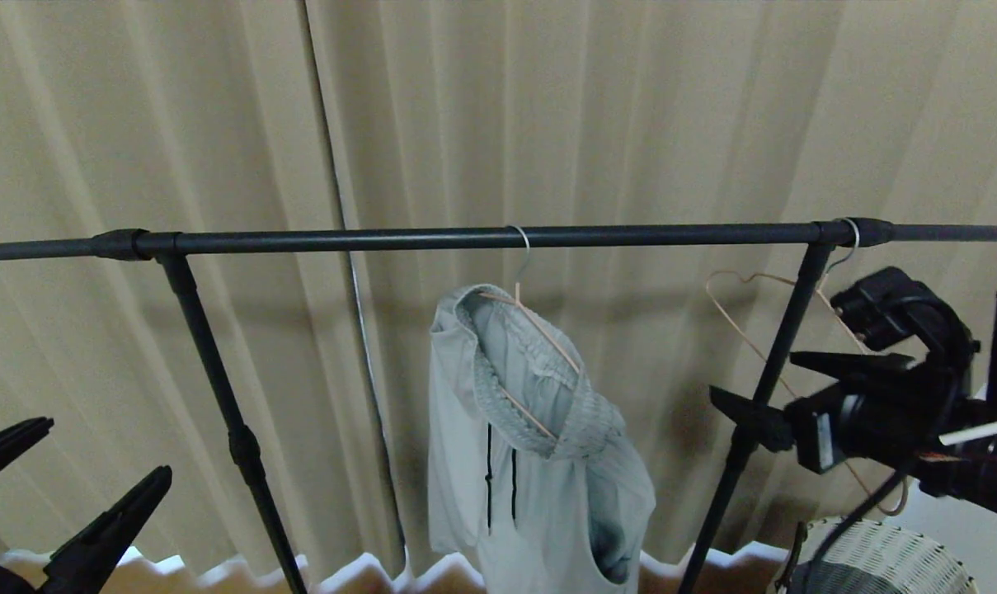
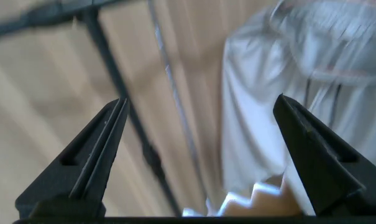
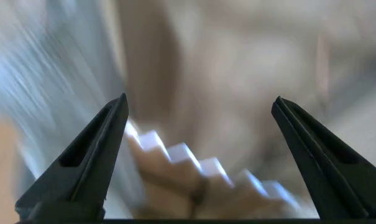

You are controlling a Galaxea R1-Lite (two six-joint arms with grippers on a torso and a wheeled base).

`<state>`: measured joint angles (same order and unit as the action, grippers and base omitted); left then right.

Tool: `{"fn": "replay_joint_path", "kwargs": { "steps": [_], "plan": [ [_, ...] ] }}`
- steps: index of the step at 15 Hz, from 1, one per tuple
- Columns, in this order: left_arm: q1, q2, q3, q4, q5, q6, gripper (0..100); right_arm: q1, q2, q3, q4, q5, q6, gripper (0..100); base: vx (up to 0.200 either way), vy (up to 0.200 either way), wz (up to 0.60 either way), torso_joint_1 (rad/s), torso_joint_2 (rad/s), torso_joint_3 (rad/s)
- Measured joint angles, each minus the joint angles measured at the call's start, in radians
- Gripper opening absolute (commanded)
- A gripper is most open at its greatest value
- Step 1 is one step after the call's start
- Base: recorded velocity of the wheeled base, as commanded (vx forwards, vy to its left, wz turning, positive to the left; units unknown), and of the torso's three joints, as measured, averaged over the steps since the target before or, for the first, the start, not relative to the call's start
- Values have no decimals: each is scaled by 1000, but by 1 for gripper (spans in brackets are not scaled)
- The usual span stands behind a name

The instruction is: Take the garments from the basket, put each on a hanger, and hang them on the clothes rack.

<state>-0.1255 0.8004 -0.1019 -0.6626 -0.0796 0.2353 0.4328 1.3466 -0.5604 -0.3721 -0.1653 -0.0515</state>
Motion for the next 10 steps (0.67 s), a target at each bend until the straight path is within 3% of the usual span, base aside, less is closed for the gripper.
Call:
{"fn": "replay_joint_path", "kwargs": {
  "steps": [3, 10],
  "plan": [
    [78, -72, -36, 255, 0, 4, 100, -12, -114, 120, 53, -74, -51, 100, 0, 0, 0, 0, 0, 0],
    [100, -125, -97, 279, -2, 4, 100, -44, -297, 238, 49, -67, -88, 100, 0, 0, 0, 0, 0, 0]
  ]
}}
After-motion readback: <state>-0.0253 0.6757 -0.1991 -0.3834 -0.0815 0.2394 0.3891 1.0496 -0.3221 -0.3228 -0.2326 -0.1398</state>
